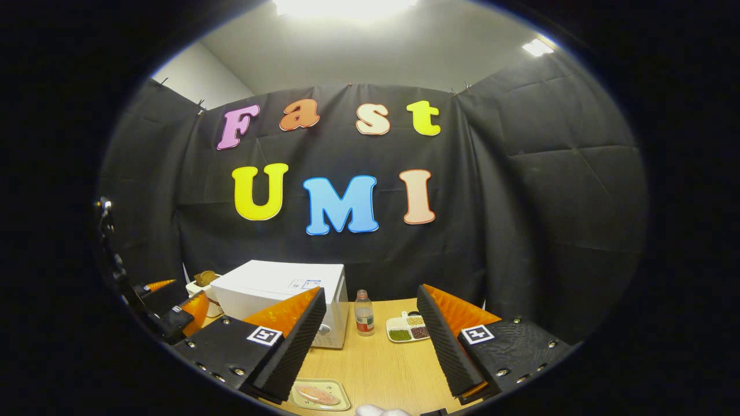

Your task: Open the microwave oven with the left hand, put the food in, and close the microwave oven.

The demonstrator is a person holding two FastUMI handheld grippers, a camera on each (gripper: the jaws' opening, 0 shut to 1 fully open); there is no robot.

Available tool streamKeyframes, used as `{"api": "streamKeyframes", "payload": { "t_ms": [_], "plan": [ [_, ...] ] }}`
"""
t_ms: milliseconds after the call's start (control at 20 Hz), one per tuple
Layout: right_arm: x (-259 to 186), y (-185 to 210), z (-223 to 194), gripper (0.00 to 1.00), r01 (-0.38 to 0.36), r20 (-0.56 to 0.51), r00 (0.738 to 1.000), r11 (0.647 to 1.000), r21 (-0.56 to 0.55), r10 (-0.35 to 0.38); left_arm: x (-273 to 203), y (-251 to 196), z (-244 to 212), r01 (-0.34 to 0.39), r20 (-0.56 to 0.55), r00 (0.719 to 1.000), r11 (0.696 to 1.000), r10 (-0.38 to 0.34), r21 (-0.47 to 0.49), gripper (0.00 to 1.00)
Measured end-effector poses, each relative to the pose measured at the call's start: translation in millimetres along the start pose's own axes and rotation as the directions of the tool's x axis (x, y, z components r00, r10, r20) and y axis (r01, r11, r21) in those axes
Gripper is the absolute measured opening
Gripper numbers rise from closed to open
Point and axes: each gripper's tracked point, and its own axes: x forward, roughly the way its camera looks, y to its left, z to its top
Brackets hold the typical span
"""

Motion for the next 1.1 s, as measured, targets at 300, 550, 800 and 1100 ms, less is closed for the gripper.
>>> {"api": "streamKeyframes", "payload": {
  "t_ms": [300,550,800,1100],
  "plan": [
    [11.2,-16.5,-2.5,0.97,0.016,-0.053,0.998,0.999,-0.029,-0.018,75.6,-86.4,-102.6,0.073,-0.08,0.994,0.997,-0.073,-0.007,0.95],
    [23.0,-37.5,-7.0,0.97,0.052,-0.088,0.994,0.995,-0.087,-0.06,157.4,-131.8,-162.3,0.082,-0.123,0.989,0.996,-0.084,-0.026,0.98],
    [33.0,-49.6,-21.6,0.97,0.069,-0.123,0.989,0.989,-0.133,-0.086,196.8,-147.2,-183.7,0.086,-0.111,0.99,0.995,-0.09,-0.045,0.98],
    [36.4,-49.3,-32.0,0.97,0.065,-0.143,0.986,0.986,-0.154,-0.087,210.3,-147.4,-204.0,0.092,-0.168,0.98,0.991,-0.108,-0.099,0.62]
  ]
}}
